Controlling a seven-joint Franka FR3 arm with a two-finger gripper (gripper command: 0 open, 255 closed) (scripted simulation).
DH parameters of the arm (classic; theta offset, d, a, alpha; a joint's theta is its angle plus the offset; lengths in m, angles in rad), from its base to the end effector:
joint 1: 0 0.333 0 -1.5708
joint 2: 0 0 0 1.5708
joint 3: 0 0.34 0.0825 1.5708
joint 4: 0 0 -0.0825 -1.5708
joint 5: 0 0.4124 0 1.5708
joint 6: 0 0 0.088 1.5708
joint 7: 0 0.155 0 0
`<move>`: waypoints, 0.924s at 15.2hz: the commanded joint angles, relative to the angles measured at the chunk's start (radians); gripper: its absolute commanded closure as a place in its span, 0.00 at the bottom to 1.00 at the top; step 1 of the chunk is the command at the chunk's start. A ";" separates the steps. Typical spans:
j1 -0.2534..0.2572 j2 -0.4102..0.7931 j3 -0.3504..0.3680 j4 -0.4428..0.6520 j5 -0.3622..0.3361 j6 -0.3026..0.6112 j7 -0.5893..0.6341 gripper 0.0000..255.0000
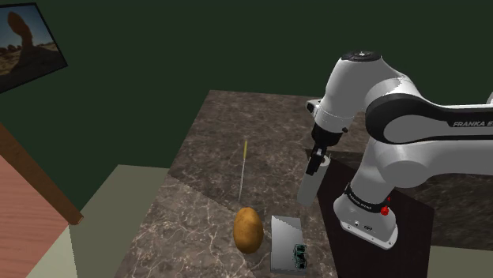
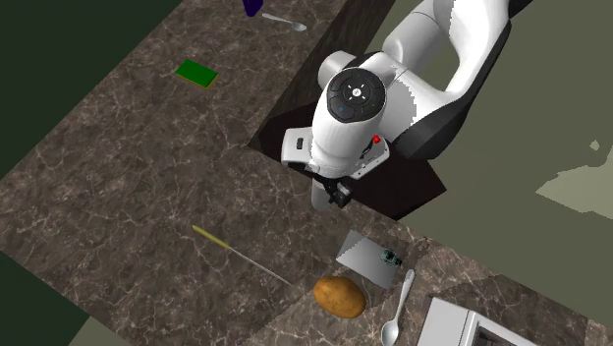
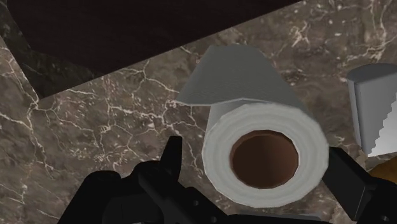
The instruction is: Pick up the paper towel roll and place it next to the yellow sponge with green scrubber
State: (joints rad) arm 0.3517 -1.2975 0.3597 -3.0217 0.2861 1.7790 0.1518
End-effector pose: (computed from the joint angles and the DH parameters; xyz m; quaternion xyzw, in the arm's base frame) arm 0.1699 0.1377 0.3592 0.9911 0.1268 0.0313 0.0241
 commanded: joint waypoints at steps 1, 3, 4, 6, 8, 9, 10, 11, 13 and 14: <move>0.000 0.001 0.000 -0.001 0.000 0.002 0.000 0.00; 0.000 0.001 0.000 -0.001 0.000 0.002 0.000 0.00; 0.000 0.001 0.000 -0.001 0.000 0.002 0.000 0.00; 0.000 0.001 0.000 -0.001 0.000 0.002 0.000 1.00; 0.000 0.001 0.000 -0.001 0.000 0.002 0.000 1.00; 0.000 0.001 0.000 -0.001 0.000 0.003 -0.001 1.00; 0.000 0.002 0.001 -0.002 0.001 0.003 0.000 1.00; 0.000 0.001 0.001 -0.002 0.001 0.003 0.000 1.00; 0.001 0.000 0.001 -0.003 0.001 0.003 0.000 1.00; 0.000 0.001 0.000 -0.001 0.000 0.002 0.000 1.00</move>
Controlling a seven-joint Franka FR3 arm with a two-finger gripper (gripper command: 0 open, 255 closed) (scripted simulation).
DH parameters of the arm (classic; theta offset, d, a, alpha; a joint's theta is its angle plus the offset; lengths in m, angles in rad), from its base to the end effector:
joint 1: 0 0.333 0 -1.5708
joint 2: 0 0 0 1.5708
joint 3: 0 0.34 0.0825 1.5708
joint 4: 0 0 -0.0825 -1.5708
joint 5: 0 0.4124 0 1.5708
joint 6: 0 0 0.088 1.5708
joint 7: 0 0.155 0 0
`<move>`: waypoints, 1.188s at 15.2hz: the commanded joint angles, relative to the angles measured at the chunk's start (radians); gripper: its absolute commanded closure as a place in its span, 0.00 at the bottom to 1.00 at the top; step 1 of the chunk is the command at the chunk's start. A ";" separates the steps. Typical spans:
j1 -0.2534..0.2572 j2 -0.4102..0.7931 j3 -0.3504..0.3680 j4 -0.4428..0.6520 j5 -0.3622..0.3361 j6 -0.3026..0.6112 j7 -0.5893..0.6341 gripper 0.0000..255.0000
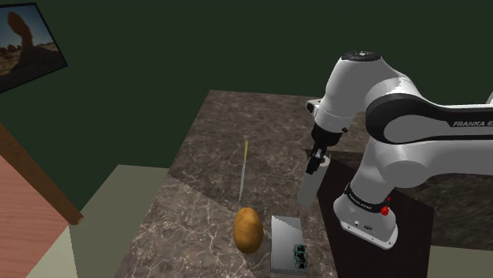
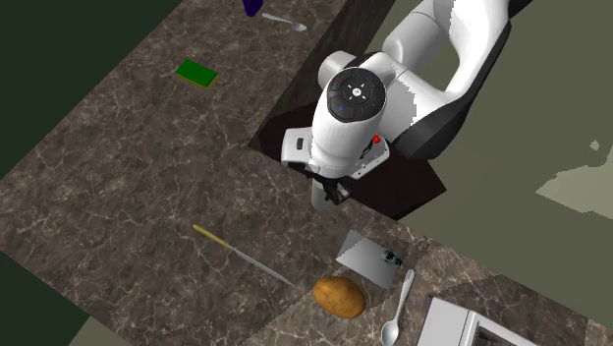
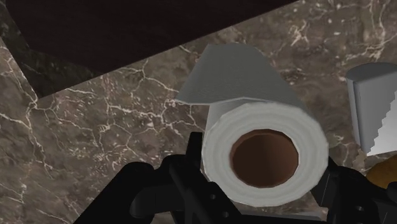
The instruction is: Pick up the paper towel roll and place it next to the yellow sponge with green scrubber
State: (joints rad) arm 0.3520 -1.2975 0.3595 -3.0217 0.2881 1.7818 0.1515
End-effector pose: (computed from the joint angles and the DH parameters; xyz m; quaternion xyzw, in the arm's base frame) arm 0.1701 0.1381 0.3594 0.9911 0.1269 0.0324 0.0227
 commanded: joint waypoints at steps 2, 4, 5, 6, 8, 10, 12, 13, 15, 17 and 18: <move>-0.009 0.001 -0.010 0.025 -0.013 -0.026 -0.003 1.00; -0.018 0.002 -0.021 0.052 -0.024 -0.050 -0.006 1.00; -0.022 0.004 -0.026 0.066 -0.029 -0.062 -0.007 1.00; -0.026 0.005 -0.031 0.080 -0.035 -0.074 -0.008 1.00; -0.033 0.010 -0.040 0.107 -0.044 -0.096 -0.010 1.00; -0.040 0.015 -0.049 0.135 -0.054 -0.118 -0.012 1.00; -0.046 0.022 -0.058 0.164 -0.063 -0.140 -0.014 1.00; -0.049 0.025 -0.062 0.178 -0.067 -0.150 -0.015 1.00; -0.055 0.033 -0.070 0.207 -0.075 -0.171 -0.016 1.00; -0.061 0.042 -0.078 0.237 -0.083 -0.191 -0.018 1.00; -0.063 0.047 -0.081 0.252 -0.087 -0.201 -0.018 1.00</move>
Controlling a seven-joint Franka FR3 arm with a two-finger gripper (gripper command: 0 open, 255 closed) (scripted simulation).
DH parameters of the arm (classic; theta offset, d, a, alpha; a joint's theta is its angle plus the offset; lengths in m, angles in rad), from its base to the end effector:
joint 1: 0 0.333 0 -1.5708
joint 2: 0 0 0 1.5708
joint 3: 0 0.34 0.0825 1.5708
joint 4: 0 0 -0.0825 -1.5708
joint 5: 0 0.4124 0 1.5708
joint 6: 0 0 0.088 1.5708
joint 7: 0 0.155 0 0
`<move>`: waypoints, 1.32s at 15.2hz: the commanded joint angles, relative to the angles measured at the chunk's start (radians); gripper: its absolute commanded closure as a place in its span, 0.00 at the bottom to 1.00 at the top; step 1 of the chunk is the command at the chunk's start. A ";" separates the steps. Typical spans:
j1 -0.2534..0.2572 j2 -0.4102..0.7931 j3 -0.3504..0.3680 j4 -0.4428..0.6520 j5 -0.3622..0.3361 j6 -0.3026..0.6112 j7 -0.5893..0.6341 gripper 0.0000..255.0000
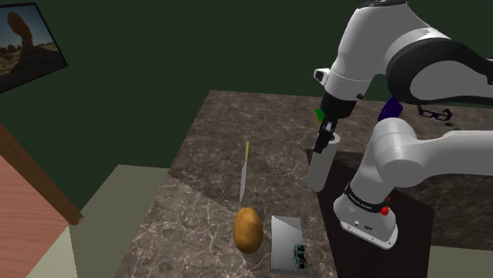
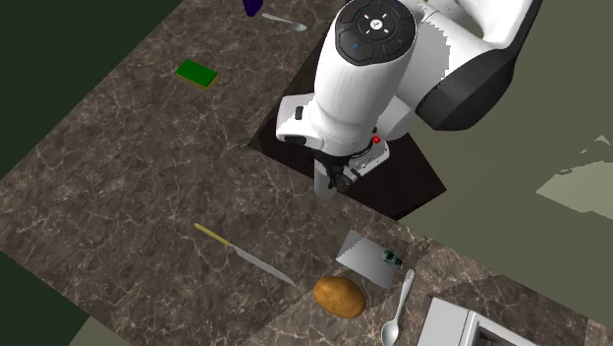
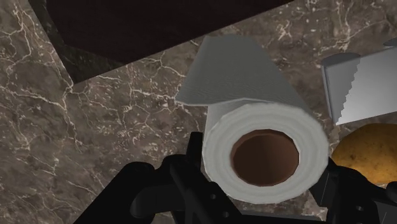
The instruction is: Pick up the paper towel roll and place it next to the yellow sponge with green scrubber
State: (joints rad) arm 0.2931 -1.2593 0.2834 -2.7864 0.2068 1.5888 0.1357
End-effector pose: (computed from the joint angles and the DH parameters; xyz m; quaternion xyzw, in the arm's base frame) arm 0.1692 0.1393 0.4544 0.9911 0.1268 0.0316 0.0240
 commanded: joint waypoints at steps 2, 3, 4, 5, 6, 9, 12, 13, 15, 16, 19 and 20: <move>-0.010 0.018 -0.012 0.047 -0.013 -0.028 -0.004 1.00; -0.012 0.023 -0.015 0.062 -0.016 -0.038 -0.004 1.00; -0.014 0.029 -0.019 0.077 -0.020 -0.048 -0.005 1.00; -0.017 0.034 -0.022 0.092 -0.023 -0.057 -0.005 1.00; -0.019 0.040 -0.025 0.108 -0.026 -0.067 -0.005 1.00; -0.025 0.058 -0.034 0.154 -0.035 -0.096 -0.007 1.00; -0.031 0.076 -0.042 0.202 -0.044 -0.125 -0.008 1.00; -0.033 0.083 -0.044 0.218 -0.046 -0.134 -0.008 1.00; -0.036 0.096 -0.049 0.251 -0.051 -0.153 -0.008 1.00; -0.038 0.103 -0.051 0.267 -0.054 -0.163 -0.009 1.00; -0.043 0.124 -0.057 0.317 -0.061 -0.191 -0.009 1.00; -0.045 0.132 -0.059 0.333 -0.063 -0.200 -0.009 1.00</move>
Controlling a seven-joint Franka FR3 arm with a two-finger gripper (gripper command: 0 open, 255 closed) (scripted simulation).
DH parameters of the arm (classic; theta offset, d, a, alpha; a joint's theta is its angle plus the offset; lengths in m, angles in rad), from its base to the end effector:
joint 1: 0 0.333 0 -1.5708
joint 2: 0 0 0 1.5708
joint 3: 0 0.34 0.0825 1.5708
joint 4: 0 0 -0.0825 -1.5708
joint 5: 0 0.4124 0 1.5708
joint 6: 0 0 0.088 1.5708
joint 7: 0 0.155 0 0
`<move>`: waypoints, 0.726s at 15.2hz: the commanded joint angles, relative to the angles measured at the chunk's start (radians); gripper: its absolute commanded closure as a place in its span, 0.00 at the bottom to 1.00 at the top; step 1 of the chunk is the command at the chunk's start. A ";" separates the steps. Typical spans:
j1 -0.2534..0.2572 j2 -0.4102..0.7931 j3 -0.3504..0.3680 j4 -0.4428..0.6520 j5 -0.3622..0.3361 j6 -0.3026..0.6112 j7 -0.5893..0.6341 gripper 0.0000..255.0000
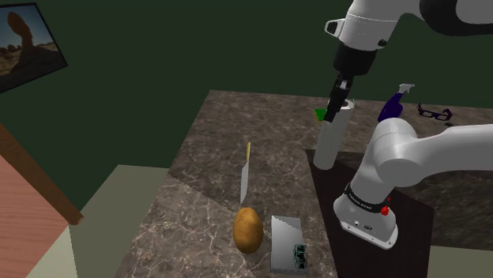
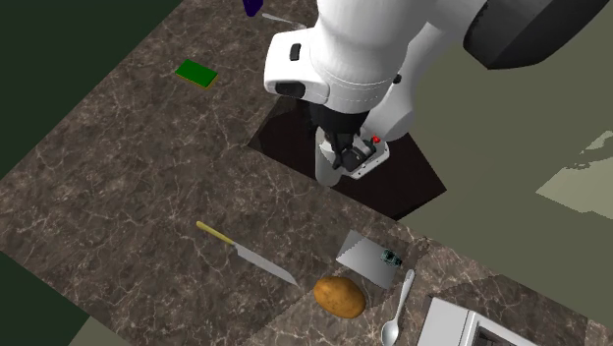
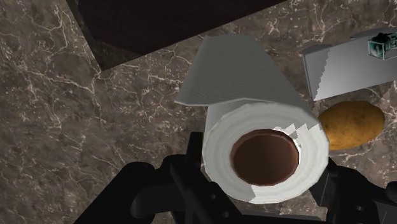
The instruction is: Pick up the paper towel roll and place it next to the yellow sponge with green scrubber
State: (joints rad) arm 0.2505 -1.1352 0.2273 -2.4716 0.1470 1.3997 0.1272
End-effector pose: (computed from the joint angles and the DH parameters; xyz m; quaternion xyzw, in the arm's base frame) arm 0.1705 0.1406 0.5677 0.9911 0.1269 0.0315 0.0240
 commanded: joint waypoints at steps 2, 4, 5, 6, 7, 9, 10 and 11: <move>-0.005 0.022 -0.007 0.053 -0.008 -0.030 -0.001 1.00; -0.008 0.038 -0.011 0.087 -0.012 -0.049 -0.001 1.00; -0.010 0.046 -0.012 0.104 -0.014 -0.059 -0.001 1.00; -0.011 0.054 -0.014 0.122 -0.016 -0.069 -0.001 1.00; -0.012 0.062 -0.015 0.140 -0.018 -0.078 -0.001 1.00; -0.015 0.078 -0.018 0.175 -0.021 -0.097 -0.001 1.00; -0.016 0.086 -0.020 0.193 -0.023 -0.107 -0.001 1.00; -0.018 0.095 -0.021 0.211 -0.025 -0.117 -0.001 1.00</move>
State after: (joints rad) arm 0.2338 -1.0472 0.2077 -2.2783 0.1239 1.2943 0.1260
